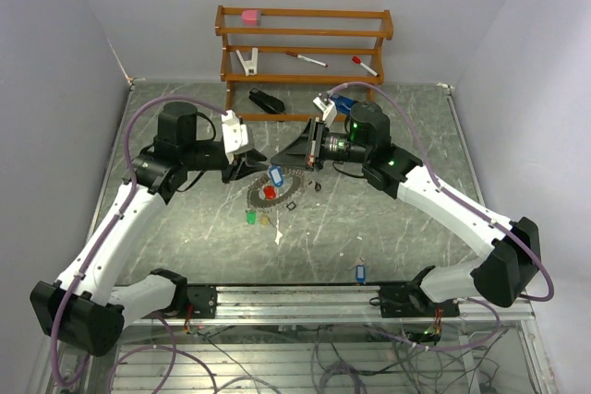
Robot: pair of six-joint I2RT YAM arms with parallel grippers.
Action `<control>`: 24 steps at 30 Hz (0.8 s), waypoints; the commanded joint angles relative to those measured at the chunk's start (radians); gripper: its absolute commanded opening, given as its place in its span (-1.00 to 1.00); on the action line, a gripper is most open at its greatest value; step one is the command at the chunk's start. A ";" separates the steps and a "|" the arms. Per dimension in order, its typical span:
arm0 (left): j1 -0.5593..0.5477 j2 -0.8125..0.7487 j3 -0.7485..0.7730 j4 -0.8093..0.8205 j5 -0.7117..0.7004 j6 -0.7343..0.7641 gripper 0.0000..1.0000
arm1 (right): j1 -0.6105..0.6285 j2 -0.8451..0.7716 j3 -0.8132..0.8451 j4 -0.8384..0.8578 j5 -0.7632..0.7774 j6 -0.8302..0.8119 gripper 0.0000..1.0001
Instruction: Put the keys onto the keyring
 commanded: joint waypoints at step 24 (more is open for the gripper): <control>0.011 0.000 0.091 -0.165 0.104 0.117 -0.40 | -0.026 -0.042 0.041 0.009 -0.045 -0.027 -1.00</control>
